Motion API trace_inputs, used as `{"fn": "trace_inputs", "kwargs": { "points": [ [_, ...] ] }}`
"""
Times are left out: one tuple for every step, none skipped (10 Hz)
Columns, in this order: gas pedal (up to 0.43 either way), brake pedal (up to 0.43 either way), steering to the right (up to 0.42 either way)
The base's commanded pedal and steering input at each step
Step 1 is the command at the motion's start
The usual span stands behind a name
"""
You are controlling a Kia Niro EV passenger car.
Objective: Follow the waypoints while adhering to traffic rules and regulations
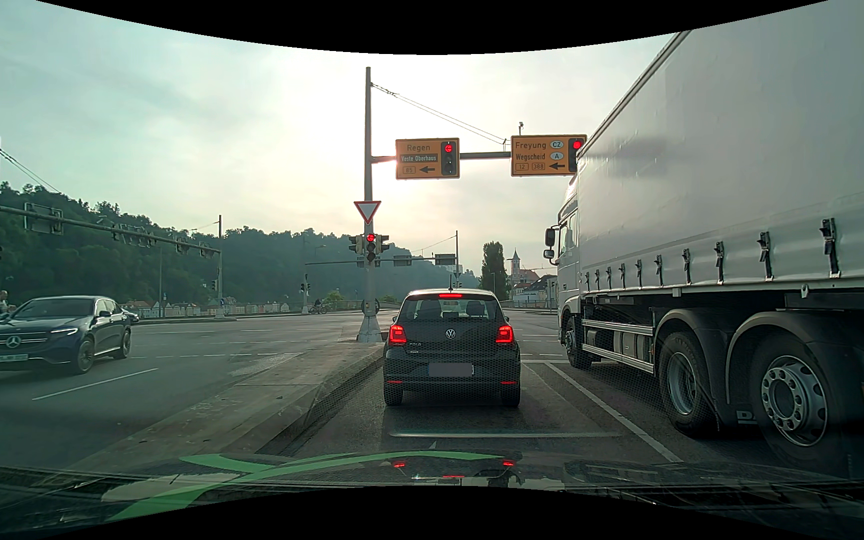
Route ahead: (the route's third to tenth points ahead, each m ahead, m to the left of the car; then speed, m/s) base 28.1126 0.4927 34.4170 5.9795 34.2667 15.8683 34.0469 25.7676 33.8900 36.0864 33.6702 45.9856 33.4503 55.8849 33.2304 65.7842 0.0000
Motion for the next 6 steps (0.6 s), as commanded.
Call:
{"fn": "trace_inputs", "kwargs": {
  "points": [
    [0.000,0.305,0.002],
    [0.000,0.305,0.002],
    [0.000,0.305,0.002],
    [0.000,0.305,0.002],
    [0.000,0.305,0.002],
    [0.000,0.305,0.002]
  ]
}}
